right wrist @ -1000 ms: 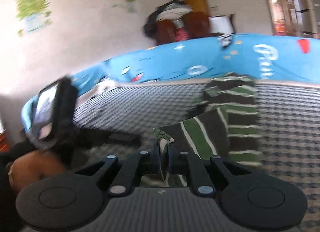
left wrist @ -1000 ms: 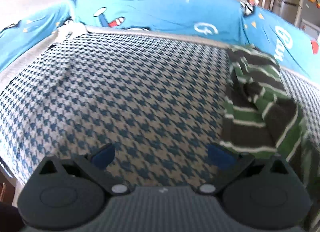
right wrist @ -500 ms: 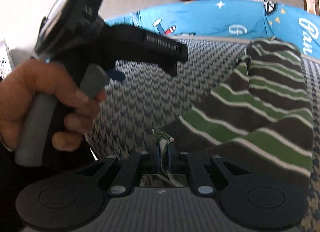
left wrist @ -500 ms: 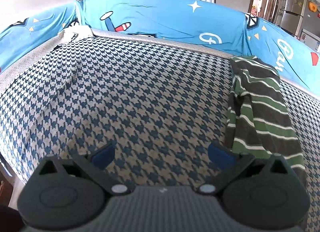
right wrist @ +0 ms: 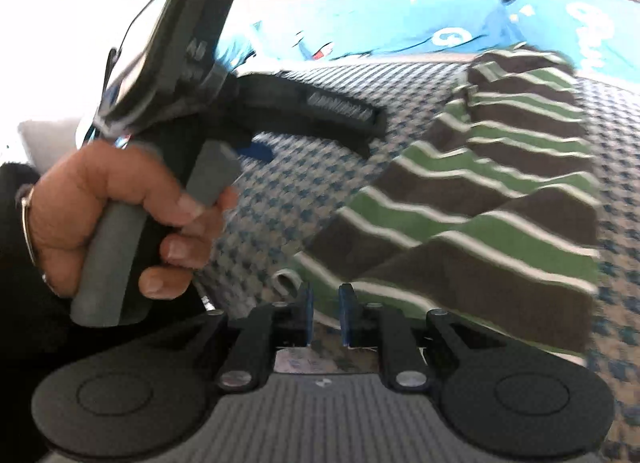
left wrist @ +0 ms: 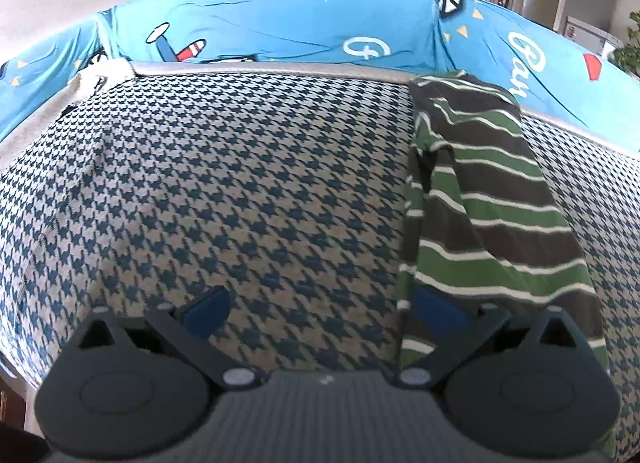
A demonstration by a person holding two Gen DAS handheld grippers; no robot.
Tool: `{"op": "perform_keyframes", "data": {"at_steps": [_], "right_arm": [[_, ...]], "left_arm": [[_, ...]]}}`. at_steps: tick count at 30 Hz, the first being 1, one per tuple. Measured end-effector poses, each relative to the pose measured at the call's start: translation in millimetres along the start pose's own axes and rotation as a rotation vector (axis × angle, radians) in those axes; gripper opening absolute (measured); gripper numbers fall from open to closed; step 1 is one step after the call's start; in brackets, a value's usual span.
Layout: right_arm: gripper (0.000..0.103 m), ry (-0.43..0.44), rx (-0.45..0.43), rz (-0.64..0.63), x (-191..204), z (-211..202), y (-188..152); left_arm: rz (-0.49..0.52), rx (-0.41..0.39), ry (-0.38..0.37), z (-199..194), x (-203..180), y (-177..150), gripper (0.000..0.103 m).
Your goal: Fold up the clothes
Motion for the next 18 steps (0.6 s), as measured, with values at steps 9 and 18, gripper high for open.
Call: {"op": "perform_keyframes", "data": {"at_steps": [9, 18], "right_arm": [[0.018, -0.182, -0.051, 0.048, -36.5, -34.3, 4.4], [0.026, -0.348, -0.020, 0.153, -77.0, -61.0, -11.8]], "left_arm": [[0.042, 0.016, -0.033, 1.3, -11.5, -6.5, 0.103], [0.061, 0.027, -0.051, 2.2, -18.6, -10.8, 0.103]]}}
Point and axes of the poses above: each gripper's, at about its wrist camera, not at the fingertips, and z roughly the way its jaws point, x to its left, y to its top, the point moved 4 cm from there along z, roughly the way its jaws point, and after that the axes turned 13 degrees about -x, right-handed, at the moved point
